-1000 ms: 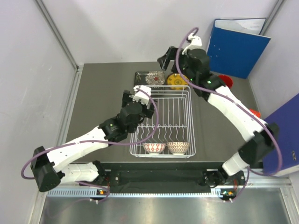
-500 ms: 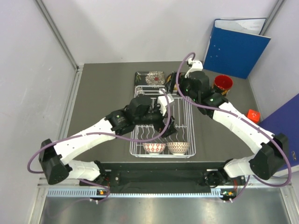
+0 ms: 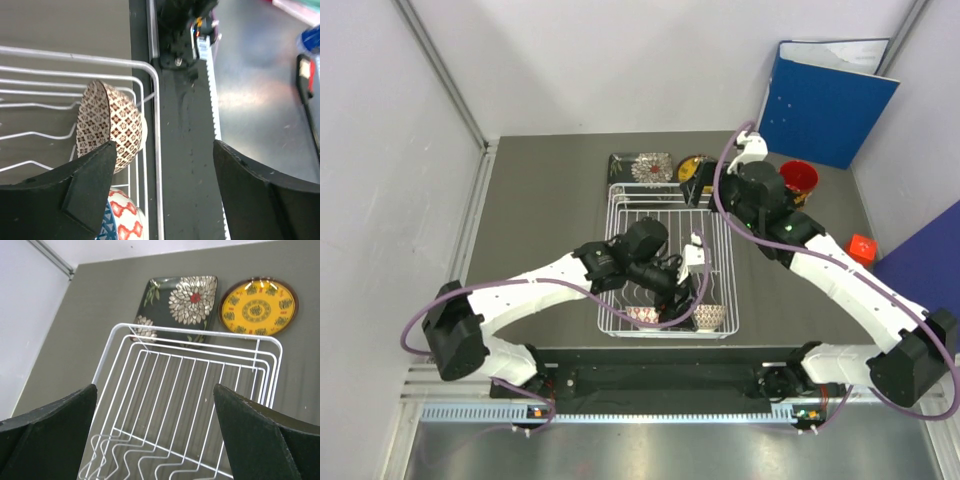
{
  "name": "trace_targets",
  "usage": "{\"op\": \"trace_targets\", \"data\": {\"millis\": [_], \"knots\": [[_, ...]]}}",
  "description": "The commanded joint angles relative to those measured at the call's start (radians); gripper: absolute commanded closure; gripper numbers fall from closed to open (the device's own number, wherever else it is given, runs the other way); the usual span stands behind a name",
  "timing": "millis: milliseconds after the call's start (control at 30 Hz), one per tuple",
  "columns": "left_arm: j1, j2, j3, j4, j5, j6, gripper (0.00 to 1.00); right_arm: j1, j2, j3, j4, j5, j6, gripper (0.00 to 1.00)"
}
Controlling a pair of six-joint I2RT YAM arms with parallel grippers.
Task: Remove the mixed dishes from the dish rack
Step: Pick up the bowl from the dish rack.
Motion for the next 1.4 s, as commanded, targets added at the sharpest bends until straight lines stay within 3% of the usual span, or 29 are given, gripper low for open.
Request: {"op": "trace_targets", "data": {"millis": [0,433,567,600,900,1367], "knots": [[-0.007,0.059,-0.026,0.029,-0.006,0.101,0.20,0.011,-0.009,-0.020,0.027,-0.015,0.013,0.00],[0.002,0.146,-0.020,0.167,-0.028,0.106,0.23,0.031,-0.003,-0.067,0.044,-0.028,0.012,0.00],[0.002,0.188,0.000,0.132,0.001,0.118,0.29,0.031,0.002,-0.080,0.050,-0.026,0.013,0.01],[0.002,0.210,0.006,0.122,0.007,0.121,0.35,0.033,0.005,-0.080,0.052,-0.028,0.015,0.01],[0.002,0.241,-0.020,0.135,0.030,0.113,0.42,0.031,0.012,-0.077,0.050,-0.023,0.013,0.01],[0.002,0.256,0.017,0.087,0.055,0.132,0.88,0.031,0.008,-0.090,0.049,-0.020,0.010,0.01]]}}
